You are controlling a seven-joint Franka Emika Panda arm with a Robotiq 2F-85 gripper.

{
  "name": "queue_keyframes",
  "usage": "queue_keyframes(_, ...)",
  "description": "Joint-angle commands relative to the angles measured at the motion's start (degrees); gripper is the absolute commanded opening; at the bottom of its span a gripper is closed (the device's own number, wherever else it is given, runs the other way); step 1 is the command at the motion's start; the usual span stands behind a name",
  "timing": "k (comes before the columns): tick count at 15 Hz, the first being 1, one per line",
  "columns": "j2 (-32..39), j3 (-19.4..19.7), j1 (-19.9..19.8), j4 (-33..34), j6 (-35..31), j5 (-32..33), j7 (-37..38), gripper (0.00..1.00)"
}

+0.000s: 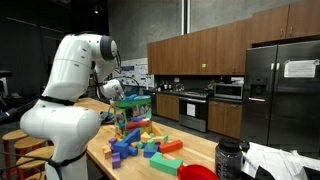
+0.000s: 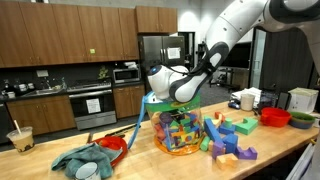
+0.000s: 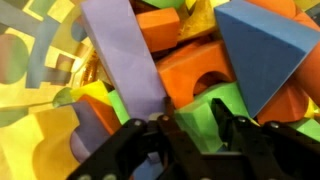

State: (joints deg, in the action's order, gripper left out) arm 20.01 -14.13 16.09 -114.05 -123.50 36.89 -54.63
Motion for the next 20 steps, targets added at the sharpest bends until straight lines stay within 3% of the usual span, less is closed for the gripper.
queue_keyframes(1, -0.5, 0.1, -0.4, -1.0, -1.3, 0.9, 0.6, 0.16)
queue_keyframes(9, -1.1, -0.3, -0.9, 1.2, -1.0, -0.9, -1.0, 0.13)
queue_keyframes(20, -1.4, 0.6, -2.9, 11.0, 3.2, -7.4, -12.3, 0.13)
